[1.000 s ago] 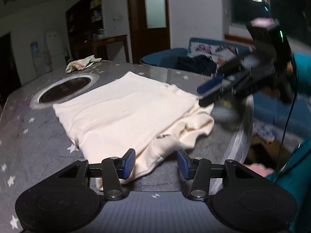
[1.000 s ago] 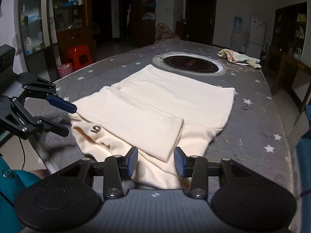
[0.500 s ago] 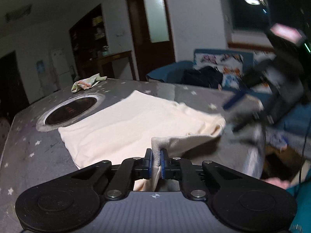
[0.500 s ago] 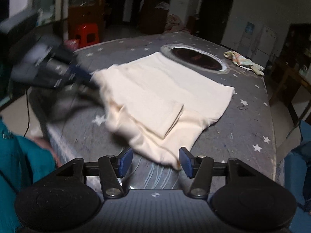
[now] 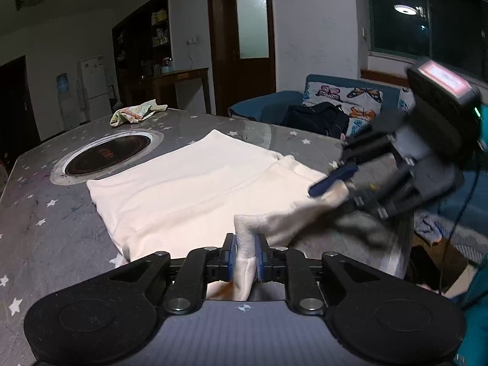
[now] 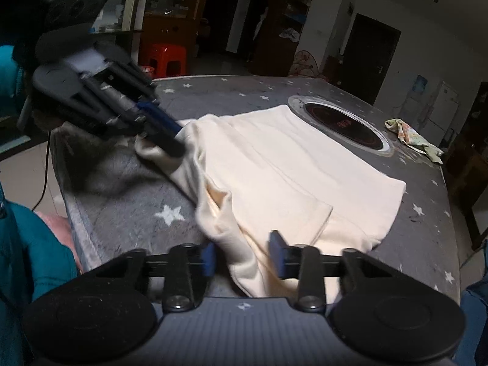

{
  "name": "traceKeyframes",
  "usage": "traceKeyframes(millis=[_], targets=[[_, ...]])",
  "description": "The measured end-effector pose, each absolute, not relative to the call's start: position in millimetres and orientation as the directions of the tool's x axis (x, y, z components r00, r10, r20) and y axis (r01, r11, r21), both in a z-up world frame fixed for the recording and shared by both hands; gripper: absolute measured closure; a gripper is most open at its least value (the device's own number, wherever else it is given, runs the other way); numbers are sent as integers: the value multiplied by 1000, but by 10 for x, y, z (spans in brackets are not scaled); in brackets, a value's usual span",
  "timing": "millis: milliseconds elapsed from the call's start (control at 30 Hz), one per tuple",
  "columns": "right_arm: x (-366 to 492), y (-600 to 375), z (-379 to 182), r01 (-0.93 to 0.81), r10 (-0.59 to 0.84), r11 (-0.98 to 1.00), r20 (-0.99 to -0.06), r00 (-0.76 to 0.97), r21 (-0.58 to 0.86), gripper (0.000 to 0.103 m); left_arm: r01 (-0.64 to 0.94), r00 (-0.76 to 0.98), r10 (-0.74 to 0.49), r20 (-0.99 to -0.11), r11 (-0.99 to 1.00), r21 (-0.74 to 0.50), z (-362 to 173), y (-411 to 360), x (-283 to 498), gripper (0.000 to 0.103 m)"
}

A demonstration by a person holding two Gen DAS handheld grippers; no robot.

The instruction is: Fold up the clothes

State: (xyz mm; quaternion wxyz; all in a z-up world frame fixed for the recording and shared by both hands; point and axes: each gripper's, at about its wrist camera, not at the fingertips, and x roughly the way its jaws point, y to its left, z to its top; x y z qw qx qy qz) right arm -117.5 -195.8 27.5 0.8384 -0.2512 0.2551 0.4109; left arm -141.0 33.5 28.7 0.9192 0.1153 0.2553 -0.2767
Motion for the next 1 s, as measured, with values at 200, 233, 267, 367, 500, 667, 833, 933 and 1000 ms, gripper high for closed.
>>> traceKeyframes(millis=[200, 233, 267, 367, 500, 667, 833, 933, 1000], targets=[[-1039, -1999, 366, -807, 574, 574, -633, 519, -141, 89, 574, 731, -404, -549, 800, 175, 179, 344, -1567, 62], [-1037, -1997, 366, -805, 573, 576, -633, 520, -141, 89, 576, 731, -399, -553, 796, 187, 162, 339, -1574, 62], [-1035, -1995, 365, -804, 572, 578, -633, 522, -141, 89, 578, 731, -397, -554, 793, 194, 150, 338, -1576, 62], [-1046, -1990, 365, -799, 568, 585, -633, 526, -140, 90, 588, 726, -395, -563, 781, 210, 110, 336, -1556, 66], [-1074, -1993, 389, -789, 569, 598, -620, 540, -139, 93, 593, 718, -404, -566, 782, 195, 93, 368, -1529, 89], [-1127, -2003, 463, -783, 583, 605, -592, 557, -140, 96, 584, 723, -427, -543, 797, 150, 148, 437, -1548, 98], [-1258, -2016, 593, -794, 602, 587, -572, 557, -156, 96, 562, 741, -449, -500, 821, 95, 292, 548, -1640, 99], [-1368, -2037, 695, -811, 623, 565, -565, 541, -154, 96, 563, 736, -466, -491, 824, 62, 367, 614, -1748, 99], [-1464, -2051, 762, -824, 634, 545, -567, 525, -153, 96, 567, 730, -479, -488, 823, 41, 420, 660, -1848, 99]])
